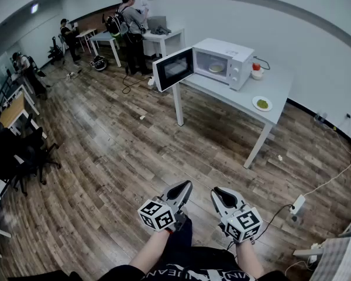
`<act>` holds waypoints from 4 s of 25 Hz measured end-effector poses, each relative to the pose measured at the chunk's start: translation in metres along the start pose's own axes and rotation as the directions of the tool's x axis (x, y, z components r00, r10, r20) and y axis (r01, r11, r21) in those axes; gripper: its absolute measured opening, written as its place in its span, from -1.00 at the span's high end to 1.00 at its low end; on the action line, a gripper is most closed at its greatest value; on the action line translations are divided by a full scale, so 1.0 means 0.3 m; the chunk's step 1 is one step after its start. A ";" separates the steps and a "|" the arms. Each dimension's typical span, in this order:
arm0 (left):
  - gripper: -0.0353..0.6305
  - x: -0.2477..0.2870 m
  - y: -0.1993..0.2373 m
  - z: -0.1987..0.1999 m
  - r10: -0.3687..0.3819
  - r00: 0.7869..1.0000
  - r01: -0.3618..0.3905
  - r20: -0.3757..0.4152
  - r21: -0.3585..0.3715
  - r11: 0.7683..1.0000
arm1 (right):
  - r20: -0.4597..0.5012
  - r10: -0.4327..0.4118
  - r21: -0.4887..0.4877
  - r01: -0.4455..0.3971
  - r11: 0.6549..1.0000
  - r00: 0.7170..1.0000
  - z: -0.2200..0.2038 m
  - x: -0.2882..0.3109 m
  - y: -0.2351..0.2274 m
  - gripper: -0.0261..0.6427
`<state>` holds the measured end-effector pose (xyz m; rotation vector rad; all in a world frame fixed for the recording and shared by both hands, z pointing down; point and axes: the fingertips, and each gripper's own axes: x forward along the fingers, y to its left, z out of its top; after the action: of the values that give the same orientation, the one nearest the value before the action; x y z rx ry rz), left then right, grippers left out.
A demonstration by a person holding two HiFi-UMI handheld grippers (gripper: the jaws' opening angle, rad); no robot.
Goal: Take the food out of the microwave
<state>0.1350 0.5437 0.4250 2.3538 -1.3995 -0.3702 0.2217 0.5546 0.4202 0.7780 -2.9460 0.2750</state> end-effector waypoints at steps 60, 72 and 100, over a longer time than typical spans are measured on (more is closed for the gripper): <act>0.86 1.064 1.205 0.492 0.011 0.996 0.003 -0.088 0.158 0.987 | -0.005 -0.116 0.145 0.116 0.983 0.993 0.246 1.366 -1.077 0.74; 0.86 1.321 1.362 0.532 0.010 0.994 0.006 -0.113 0.143 0.990 | -0.036 -0.117 0.170 0.122 0.978 0.992 0.263 1.545 -1.324 0.74; 0.86 1.825 1.581 0.532 -0.171 0.961 0.191 -0.217 0.079 0.978 | -0.085 -0.267 0.207 0.279 0.938 0.960 0.268 1.809 -1.721 0.74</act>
<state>-0.0437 -0.1743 0.4754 2.5254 -1.1335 -0.0984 0.0046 -0.1636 0.4874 1.1724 -2.7391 0.5925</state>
